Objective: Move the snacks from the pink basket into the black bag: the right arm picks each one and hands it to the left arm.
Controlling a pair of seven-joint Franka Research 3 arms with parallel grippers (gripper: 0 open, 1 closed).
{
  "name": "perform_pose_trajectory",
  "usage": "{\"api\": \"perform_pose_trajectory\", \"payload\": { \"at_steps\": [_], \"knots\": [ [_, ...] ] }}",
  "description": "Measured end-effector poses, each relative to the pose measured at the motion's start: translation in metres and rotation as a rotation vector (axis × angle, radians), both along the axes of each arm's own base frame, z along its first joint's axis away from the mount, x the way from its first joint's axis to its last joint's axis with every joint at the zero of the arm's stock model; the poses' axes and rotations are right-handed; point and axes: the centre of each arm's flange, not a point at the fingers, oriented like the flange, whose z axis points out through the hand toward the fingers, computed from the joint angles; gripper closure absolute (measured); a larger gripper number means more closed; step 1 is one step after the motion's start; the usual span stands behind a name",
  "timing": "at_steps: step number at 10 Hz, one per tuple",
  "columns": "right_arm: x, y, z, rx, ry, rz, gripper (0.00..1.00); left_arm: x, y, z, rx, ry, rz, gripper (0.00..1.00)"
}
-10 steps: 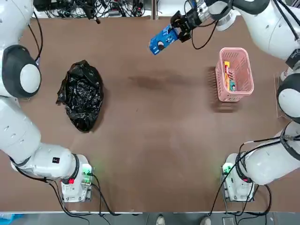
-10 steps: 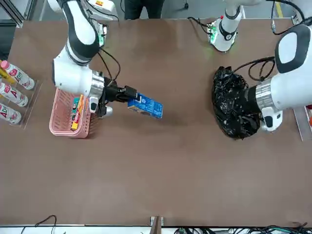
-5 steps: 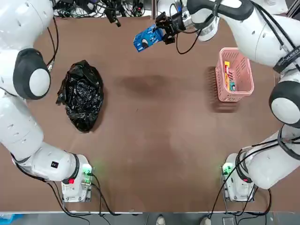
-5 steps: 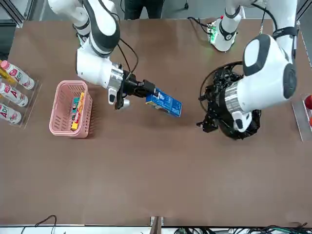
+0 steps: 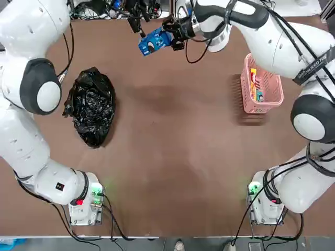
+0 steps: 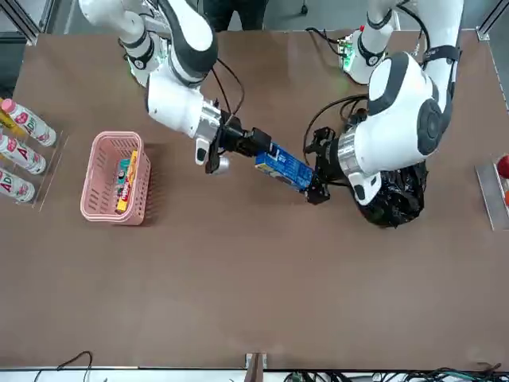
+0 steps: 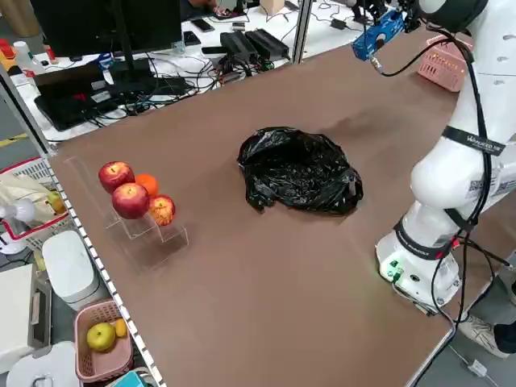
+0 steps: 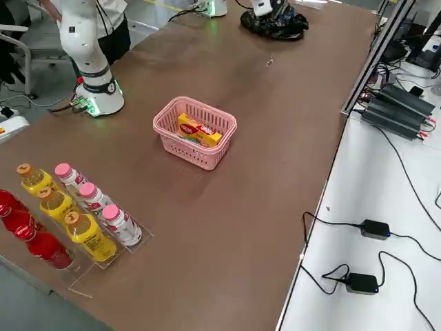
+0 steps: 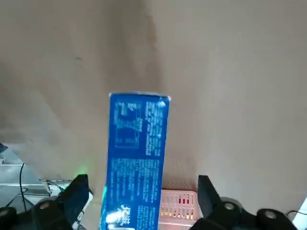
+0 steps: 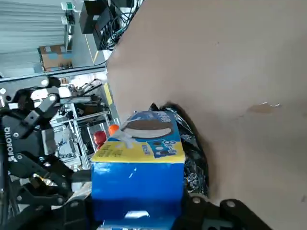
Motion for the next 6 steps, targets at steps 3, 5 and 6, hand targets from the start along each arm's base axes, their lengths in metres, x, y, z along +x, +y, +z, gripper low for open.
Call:
{"api": "perform_pose_trajectory", "payload": {
  "at_steps": [3,5,6],
  "knots": [
    [-0.005,0.009,0.002,-0.001,-0.010,-0.006,0.46,-0.006,-0.016,-0.015,0.007,0.016,-0.022,0.00],
    [-0.007,0.014,0.005,0.003,-0.014,0.000,0.46,-0.016,-0.031,-0.026,0.016,0.034,-0.048,0.01],
    [-0.008,0.016,0.005,0.003,-0.016,0.002,0.46,-0.020,-0.036,-0.031,0.020,0.040,-0.059,0.02]
  ]
}}
